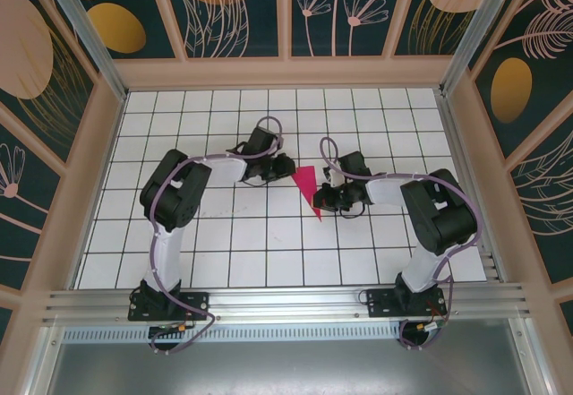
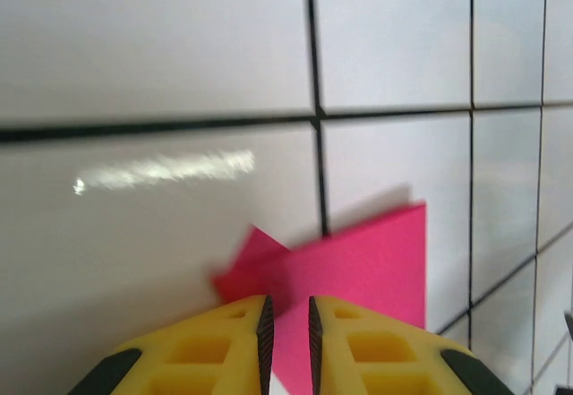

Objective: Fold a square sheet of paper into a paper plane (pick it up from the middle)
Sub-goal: Fold the wing for the fifth time at the center of the table.

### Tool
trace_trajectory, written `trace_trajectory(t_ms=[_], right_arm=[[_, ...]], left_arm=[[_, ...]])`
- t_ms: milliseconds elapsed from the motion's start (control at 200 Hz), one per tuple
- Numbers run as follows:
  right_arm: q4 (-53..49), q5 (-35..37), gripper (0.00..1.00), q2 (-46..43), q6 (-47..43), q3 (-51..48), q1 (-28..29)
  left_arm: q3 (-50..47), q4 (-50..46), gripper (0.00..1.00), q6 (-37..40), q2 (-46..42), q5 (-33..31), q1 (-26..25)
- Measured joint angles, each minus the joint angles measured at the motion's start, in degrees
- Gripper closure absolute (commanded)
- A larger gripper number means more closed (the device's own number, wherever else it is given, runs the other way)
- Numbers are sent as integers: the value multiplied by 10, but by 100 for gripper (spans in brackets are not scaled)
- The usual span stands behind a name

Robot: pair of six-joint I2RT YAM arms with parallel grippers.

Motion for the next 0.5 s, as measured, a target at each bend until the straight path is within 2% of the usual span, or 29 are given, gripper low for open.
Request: trace_trajectory(t_ms=[275, 380, 500], right_arm=[[2, -3, 100, 0, 0, -1, 0], [2, -3, 95, -2, 3, 1, 0], [-11, 4, 81, -7, 19, 11, 1]], left_arm=[[12, -6, 76, 30, 4, -31, 23], [16, -11, 75, 38, 3, -38, 24], [15, -25, 73, 38, -6, -53, 26]])
